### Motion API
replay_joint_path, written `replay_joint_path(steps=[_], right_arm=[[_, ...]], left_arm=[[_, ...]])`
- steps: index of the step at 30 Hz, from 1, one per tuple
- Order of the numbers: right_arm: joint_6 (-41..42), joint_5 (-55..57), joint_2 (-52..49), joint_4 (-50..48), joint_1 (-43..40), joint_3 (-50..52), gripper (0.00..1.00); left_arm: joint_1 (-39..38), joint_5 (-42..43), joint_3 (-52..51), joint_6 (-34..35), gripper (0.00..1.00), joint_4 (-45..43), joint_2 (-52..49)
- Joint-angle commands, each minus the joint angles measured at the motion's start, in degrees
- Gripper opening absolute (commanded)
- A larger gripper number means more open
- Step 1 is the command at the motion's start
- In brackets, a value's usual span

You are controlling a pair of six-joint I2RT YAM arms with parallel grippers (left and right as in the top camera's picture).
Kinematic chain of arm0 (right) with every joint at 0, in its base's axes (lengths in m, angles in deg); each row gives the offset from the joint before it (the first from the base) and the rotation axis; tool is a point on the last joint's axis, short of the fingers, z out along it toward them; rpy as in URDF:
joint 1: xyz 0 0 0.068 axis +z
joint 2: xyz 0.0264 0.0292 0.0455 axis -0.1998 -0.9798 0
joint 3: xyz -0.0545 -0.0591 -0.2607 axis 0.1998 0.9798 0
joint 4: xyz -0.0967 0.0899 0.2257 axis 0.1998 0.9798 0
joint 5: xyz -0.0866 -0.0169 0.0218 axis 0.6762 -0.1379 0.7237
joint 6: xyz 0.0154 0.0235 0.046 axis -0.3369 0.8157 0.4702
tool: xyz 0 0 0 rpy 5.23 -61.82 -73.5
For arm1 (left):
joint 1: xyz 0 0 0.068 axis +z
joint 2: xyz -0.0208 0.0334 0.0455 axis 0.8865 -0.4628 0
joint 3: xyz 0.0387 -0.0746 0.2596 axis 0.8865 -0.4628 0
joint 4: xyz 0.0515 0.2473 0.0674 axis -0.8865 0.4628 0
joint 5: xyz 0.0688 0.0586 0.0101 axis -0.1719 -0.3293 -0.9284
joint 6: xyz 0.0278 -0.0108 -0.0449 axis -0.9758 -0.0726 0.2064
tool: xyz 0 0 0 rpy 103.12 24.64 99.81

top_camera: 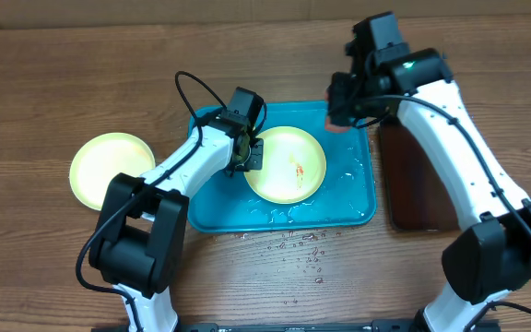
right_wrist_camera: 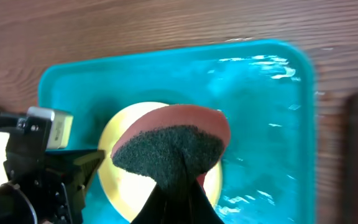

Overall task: Clean dirty plates on tray and stack at the side
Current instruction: 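Bring the sponge down onto the yellow plate with the right gripper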

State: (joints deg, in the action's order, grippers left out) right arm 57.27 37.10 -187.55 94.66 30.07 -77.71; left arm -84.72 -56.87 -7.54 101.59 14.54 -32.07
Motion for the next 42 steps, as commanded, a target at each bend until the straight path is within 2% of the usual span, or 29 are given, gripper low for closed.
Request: replay_joint_path(steps=[1,8,20,30,36,42], right_arm=[[1.4,-3.2,-2.3,-1.2,1.4,2.0,0.04],[1.5,-4.6,-8.6,-1.7,4.9,2.0,0.04],[1.5,-3.9,-17.8,-3.3,6.6,2.0,0.04],[1.0,0.2,-22.6,-2.7,6.6,2.1,0.04],[-0.8,-7.6,-23.2,-4.1,7.8,2.1,0.04],[-0.9,-16.2,-25.2,-9.8,13.6,2.1,0.04]], left_arm=[[1.8,4.8,-2.0,-0.1,0.04,0.9,-0.5],[4.4,9.2,-2.0,1.5,0.04,0.4,-0.5],[4.3,9.3,-1.8,1.5,0.04,0.5,-0.4],[4.4,9.3,2.8,-0.3,0.04,3.0,0.3],[4.4,10.2,7.0,-0.5,0.04,4.8,0.9],[4.5,11.1,9.0,-0.5,0.04,5.0,1.0]])
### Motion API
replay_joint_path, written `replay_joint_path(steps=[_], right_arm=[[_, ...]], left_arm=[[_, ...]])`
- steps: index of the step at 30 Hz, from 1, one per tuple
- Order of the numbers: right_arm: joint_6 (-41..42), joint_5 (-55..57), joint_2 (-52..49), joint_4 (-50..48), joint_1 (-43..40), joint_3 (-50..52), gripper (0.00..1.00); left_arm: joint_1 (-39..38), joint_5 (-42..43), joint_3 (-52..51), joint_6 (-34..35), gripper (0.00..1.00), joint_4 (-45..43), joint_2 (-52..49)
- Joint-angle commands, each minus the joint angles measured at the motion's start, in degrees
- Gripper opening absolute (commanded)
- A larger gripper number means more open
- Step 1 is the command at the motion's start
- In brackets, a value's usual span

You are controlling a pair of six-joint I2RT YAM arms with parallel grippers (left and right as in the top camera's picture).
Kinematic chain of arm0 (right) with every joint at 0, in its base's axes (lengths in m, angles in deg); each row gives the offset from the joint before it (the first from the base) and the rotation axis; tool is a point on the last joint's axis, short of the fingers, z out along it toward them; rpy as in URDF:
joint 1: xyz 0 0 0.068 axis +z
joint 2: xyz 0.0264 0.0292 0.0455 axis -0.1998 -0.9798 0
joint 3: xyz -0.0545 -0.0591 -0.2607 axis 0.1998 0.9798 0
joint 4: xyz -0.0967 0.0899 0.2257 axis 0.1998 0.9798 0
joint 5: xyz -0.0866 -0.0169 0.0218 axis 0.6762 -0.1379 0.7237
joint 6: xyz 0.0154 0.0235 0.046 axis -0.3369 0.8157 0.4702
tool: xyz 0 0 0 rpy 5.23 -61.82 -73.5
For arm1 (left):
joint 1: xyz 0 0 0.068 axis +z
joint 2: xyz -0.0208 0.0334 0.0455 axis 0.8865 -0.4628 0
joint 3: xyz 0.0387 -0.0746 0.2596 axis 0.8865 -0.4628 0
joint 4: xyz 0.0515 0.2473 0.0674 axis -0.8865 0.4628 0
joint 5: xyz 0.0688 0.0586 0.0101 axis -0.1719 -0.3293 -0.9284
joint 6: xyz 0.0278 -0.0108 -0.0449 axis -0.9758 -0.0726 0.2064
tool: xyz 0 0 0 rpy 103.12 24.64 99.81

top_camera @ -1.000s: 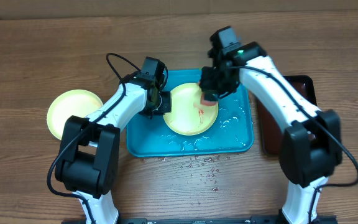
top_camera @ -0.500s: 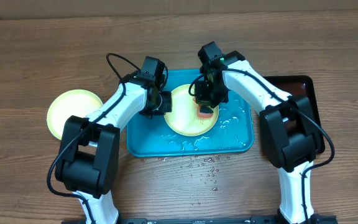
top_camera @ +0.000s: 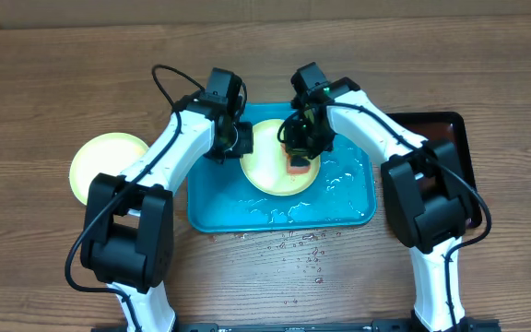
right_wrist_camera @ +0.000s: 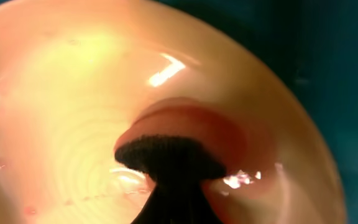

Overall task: Clean dirty plates on tray and stack at the side
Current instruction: 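Bring the sponge down onto the yellow plate with the right gripper, then scrub the yellow plate with the sponge while left gripper holds it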

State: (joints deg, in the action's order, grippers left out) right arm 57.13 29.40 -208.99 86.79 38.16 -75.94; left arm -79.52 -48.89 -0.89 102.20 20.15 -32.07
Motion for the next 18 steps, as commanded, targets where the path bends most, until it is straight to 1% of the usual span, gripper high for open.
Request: replay_joint_path(steps=[1,4,8,15,18], right_arm=[[-0.8,-9.5,-3.8,-2.8,6.4,0.3,0.04],[-0.8,-10.8,-3.7,-3.8,8.3,-0.1,0.04],[-0.8,-11.0,-3.7,-1.9,8.2,-0.2,0.04],[0.0,-8.9,-3.7,4.0,3.0,-0.2,0.04],[0.1,-7.6,-3.5,4.9,0.7,-0.2,0.04]], left_arm=[[-0.5,3.0,2.3,-1.1,0.04,-0.4,1.0],[0.3,2.9,2.3,-1.1,0.04,-0.1,1.0],[1.8,2.6,2.3,-1.1,0.04,-0.1,1.0],[4.1,2.3,2.3,-1.1,0.04,0.0,1.0],[4.3,2.4,2.3,-1.1,0.04,1.0,1.0]])
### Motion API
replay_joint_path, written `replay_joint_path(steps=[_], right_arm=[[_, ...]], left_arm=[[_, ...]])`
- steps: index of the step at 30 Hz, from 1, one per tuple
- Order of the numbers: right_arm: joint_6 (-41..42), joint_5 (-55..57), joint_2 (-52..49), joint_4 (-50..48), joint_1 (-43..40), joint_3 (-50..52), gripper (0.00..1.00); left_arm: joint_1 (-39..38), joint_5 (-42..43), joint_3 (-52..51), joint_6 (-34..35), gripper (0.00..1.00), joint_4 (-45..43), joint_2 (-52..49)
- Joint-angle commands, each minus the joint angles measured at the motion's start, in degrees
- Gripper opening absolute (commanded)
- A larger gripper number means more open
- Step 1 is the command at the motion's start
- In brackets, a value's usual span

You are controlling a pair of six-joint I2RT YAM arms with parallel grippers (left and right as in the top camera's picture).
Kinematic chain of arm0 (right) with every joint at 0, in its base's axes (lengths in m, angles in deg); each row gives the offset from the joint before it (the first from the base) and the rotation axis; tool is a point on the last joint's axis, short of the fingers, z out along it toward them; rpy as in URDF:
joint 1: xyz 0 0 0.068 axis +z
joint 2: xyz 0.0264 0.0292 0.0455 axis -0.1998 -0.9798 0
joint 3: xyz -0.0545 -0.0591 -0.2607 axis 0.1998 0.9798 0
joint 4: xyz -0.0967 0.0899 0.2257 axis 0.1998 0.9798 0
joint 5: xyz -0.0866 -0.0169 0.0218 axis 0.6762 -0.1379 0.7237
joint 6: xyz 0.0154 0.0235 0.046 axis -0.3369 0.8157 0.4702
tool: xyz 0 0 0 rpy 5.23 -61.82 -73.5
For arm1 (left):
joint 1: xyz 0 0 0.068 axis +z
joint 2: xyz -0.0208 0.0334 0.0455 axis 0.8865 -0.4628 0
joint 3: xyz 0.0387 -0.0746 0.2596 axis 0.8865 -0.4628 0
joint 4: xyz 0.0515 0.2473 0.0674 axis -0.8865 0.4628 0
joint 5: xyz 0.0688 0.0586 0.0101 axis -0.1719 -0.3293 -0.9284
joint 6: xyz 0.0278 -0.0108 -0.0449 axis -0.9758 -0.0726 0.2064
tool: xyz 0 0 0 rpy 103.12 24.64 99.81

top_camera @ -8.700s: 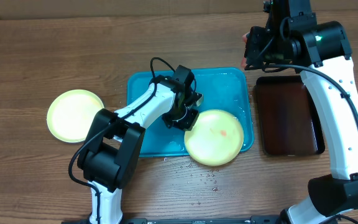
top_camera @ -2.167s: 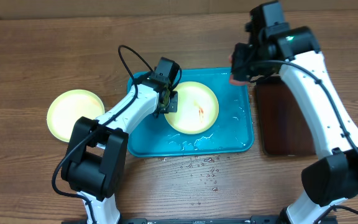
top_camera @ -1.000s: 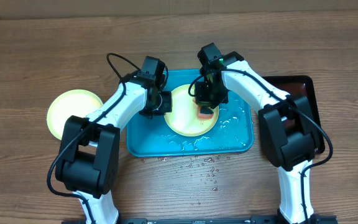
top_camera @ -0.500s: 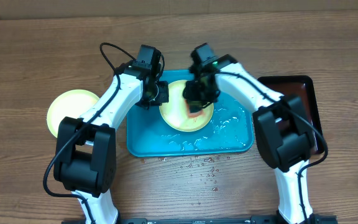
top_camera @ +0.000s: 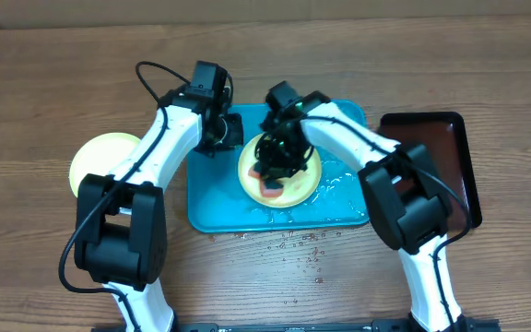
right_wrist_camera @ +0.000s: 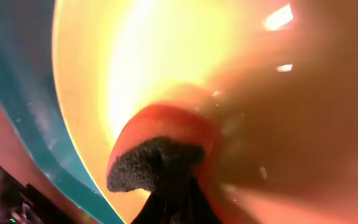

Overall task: Clean dirty plates on tray and stack at the side
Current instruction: 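Scrub the yellow plate with the sponge while left gripper holds it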

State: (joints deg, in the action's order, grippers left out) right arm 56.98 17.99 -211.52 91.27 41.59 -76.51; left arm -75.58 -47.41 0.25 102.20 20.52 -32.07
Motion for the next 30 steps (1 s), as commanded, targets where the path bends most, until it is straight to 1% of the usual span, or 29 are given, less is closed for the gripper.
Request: replay_joint_path(steps=[1,5,8,11,12,16,18,22,30], right_arm=[[0.3,4.1,-0.9,0.5,-3.5,0.3,0.04],[0.5,5.0,-0.8,0.1,-5.4,0.3,0.04],[0.9,5.0,-0.8,-1.2,-5.4,0.3,0.04],[2.7,5.0,-0.8,-2.7,-4.6,0.4,0.04],[3.4,5.0,-0.8,-3.1,-4.4,0.4,0.04],[3.6,5.0,-0.8,-3.9,-3.6,0.4,0.04],[3.5,5.0,-0.8,-3.9,-3.4,0.4,0.04],[3.5,5.0,-0.8,-3.9,-3.4,0.4,0.04],[3.5,5.0,-0.8,-4.3,-2.4,0.4,0.04]], left_arm=[[0.4,0.9,1.1,-1.1,0.04,1.2,1.0],[0.4,2.0,0.9,-1.3,0.04,4.3,1.0],[0.4,5.2,-0.5,-2.3,0.04,4.7,1.0],[0.4,8.1,-3.7,-2.3,0.15,2.0,1.0],[0.4,9.2,-5.0,-2.3,0.17,0.6,1.0],[0.4,15.1,-9.9,-2.3,0.18,-6.1,1.0],[0.4,16.8,-11.0,-2.1,0.19,-8.3,1.0],[0.3,16.9,-11.1,-1.6,0.22,-10.1,1.0],[0.2,16.2,-11.1,1.5,0.21,-12.0,1.0]])
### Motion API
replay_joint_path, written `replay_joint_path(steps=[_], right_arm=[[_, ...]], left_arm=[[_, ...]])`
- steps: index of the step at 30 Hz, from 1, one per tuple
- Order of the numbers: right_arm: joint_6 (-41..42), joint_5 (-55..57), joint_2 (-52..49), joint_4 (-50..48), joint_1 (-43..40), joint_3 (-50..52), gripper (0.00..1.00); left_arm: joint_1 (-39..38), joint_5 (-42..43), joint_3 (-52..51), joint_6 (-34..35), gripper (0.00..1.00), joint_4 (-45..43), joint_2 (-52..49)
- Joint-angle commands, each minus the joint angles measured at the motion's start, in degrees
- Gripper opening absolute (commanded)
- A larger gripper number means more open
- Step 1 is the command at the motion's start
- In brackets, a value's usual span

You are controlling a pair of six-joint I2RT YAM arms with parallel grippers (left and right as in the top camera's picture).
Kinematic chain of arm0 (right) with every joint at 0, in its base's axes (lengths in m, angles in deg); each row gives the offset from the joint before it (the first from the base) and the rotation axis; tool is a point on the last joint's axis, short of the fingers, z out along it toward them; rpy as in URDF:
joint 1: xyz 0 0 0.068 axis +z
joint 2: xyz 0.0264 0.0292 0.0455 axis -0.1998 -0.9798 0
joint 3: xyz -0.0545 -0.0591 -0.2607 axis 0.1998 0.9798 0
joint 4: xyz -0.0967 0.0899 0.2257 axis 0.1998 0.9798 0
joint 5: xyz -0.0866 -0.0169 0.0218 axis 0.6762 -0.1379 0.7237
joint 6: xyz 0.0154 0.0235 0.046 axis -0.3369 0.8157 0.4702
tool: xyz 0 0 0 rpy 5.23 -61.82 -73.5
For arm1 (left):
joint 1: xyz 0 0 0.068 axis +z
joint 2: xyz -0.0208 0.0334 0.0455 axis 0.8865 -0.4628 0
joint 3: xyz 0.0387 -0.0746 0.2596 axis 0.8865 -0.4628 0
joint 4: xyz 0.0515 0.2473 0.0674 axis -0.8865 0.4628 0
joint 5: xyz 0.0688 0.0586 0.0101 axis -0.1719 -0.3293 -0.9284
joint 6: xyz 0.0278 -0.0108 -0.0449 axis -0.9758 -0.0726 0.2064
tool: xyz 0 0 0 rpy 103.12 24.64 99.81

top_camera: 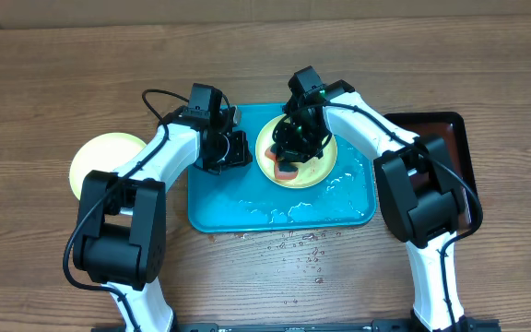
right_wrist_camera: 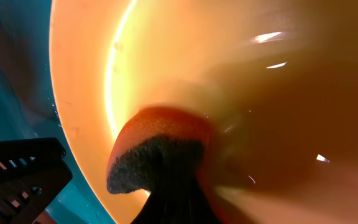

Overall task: Clean dirty plates on tray and stack at the side
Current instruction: 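Scrub the yellow plate with the sponge while left gripper holds it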

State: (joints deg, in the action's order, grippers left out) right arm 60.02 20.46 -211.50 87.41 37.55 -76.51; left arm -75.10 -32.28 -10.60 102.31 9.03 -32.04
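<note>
A yellow plate [top_camera: 323, 148] lies on the teal tray [top_camera: 215, 207], in its far middle part. My right gripper [top_camera: 290, 155] is shut on an orange sponge [top_camera: 282, 170] with a dark scrub face, and presses it onto the plate's left half. In the right wrist view the sponge [right_wrist_camera: 157, 146] sits on the wet plate [right_wrist_camera: 166, 56] near its rim. My left gripper [top_camera: 238, 149] rests low over the tray just left of the plate's rim; its black fingers [right_wrist_camera: 23, 180] show beside the rim, and I cannot make out whether they are open.
A second yellow plate [top_camera: 100, 159] lies on the table left of the tray, partly under my left arm. A dark brown tray [top_camera: 441, 148] sits at the right. Water pools on the teal tray's near side, and drops [top_camera: 302, 249] dot the table in front of it.
The plate has moved up and to the right on the tray, with the sponge still on it. My left gripper has come nearer and to the right, beside the plate's left rim.
First my left gripper was at the plate's left rim while my right held the sponge high over the tray's far right corner. Then the sponge was down on the plate. It stayed pressed there as the plate moved near-left, then back to the far middle.
</note>
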Motion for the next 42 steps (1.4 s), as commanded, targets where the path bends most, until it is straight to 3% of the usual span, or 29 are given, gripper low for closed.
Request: replay_joint_path(steps=[1,7,12,19,27,28,29,33,42], right_arm=[[0.5,2.6,-0.8,-0.6,1.9,0.4,0.04],[2.4,4.1,-0.8,-1.3,3.1,0.4,0.04],[4.5,6.0,-0.8,-1.0,3.2,0.4,0.04],[6.1,7.3,-0.8,-0.8,3.2,0.4,0.04],[6.3,7.0,-0.8,-0.5,3.2,0.4,0.04],[6.3,7.0,-0.8,-0.3,3.2,0.4,0.04],[6.3,7.0,-0.8,0.0,3.2,0.4,0.04],[6.1,7.3,0.0,2.8,2.2,-0.4,0.04],[-2.4,24.2,3.7,5.4,0.7,-0.7,0.04]], left_arm=[[-0.3,1.1,-0.3,1.8,0.21,-0.7,0.9],[-2.1,0.0,-0.3,3.1,0.22,-1.8,0.9],[-4.5,-6.7,-0.3,7.3,0.23,-1.1,0.9],[-5.2,-11.6,-1.2,9.6,0.12,0.3,0.9],[-5.9,-13.0,-2.2,9.4,0.15,-2.5,-2.2],[-5.8,-13.1,-2.2,9.2,0.13,-2.8,-2.4],[-5.8,-13.5,-2.2,9.2,0.04,-2.9,-2.5],[-5.5,-16.7,-2.2,9.4,0.04,-3.0,-2.5],[-0.6,-17.0,-2.2,9.6,0.04,-3.0,-2.5]])
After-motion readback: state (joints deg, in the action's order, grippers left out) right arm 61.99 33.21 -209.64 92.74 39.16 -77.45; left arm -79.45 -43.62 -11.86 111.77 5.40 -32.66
